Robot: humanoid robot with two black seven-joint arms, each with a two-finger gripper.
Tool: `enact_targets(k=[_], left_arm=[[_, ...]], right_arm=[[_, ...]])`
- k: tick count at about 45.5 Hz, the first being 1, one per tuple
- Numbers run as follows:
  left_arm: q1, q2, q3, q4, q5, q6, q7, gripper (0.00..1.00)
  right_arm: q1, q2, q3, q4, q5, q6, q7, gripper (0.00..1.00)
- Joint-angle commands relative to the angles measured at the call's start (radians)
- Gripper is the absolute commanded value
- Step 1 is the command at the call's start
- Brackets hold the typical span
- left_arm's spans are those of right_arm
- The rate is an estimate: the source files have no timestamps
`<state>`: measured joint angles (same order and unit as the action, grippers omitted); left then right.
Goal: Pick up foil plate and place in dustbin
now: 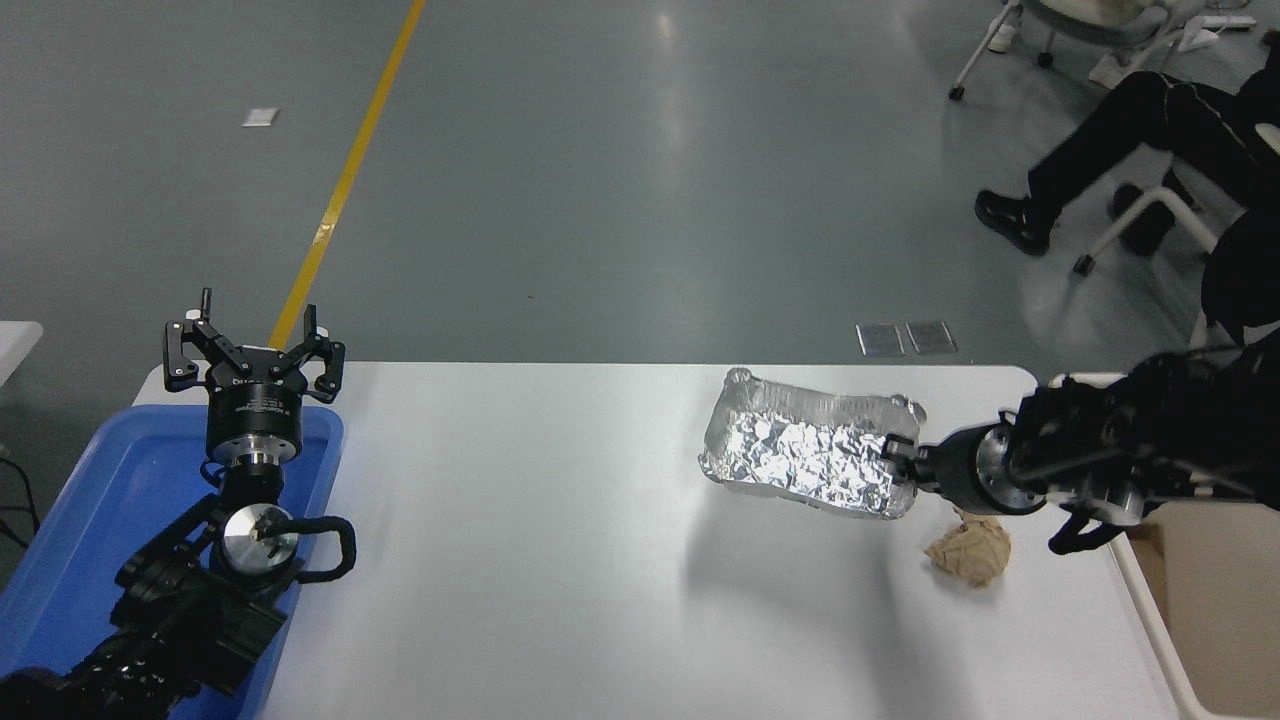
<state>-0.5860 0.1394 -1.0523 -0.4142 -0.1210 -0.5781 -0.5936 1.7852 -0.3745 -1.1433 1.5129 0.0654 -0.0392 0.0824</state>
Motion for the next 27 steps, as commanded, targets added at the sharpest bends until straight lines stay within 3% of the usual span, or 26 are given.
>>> enact_targets(k=[1,11,27], left_arm=[[0.000,0.000,0.000,0.000,0.000,0.001,0.000,0.99],[0.000,0.000,0.000,0.000,0.000,0.000,0.000,0.99],[0.000,0.000,0.000,-0.002,0.000,0.000,0.000,0.99]], right_arm=[[0.259,-0.136,-0.072,0.110,-0.081,0.220,0.002,0.00],[0.454,-0.216,-0.165,0.125,-0.151,0.369,0.002,0.00],[0.648,-0.307,-0.170,0.132,-0.157,0.538,0.002,0.00]])
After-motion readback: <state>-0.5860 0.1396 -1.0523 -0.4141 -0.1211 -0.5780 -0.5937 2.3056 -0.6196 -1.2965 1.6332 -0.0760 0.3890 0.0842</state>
